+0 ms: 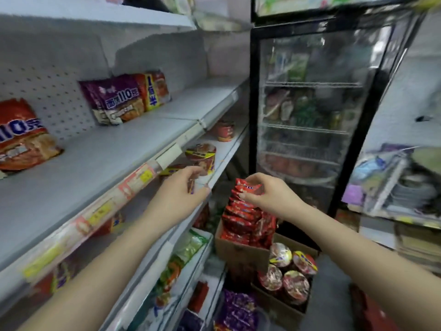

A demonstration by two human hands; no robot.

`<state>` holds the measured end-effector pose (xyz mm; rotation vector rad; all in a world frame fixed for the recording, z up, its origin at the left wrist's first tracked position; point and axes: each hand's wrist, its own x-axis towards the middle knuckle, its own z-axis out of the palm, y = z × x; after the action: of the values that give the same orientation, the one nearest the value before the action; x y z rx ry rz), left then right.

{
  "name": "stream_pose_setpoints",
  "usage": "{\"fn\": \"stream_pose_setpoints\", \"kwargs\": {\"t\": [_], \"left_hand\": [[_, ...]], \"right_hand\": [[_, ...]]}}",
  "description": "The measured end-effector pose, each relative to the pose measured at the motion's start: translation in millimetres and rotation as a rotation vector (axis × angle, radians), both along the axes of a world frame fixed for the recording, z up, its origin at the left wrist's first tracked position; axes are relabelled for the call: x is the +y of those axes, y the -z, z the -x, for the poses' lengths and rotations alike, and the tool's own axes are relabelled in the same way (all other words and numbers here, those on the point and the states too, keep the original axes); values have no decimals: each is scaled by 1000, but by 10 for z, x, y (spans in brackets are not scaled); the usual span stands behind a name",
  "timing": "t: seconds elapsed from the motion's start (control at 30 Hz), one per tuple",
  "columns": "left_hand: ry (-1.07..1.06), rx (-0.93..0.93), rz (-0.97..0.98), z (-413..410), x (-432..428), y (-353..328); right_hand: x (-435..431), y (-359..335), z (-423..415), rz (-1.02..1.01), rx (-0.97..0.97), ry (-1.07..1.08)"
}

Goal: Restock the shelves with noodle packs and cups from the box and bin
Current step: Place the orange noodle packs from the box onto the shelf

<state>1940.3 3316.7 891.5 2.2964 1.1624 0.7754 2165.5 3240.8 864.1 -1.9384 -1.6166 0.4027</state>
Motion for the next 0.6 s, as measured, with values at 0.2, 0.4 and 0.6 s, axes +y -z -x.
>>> {"fn": "stream_pose_setpoints", "kwargs": {"t": [0.2,0.4,0.6], "left_hand": [[91,105,231,-649,376,606],[95,146,489,-914,836,1194],[54,201,597,-1133,1350,1757]], "right_hand": [[108,492,-562,180,35,137],[437,942,-924,358,100,203],[884,1297,-1113,483,163,249]]}}
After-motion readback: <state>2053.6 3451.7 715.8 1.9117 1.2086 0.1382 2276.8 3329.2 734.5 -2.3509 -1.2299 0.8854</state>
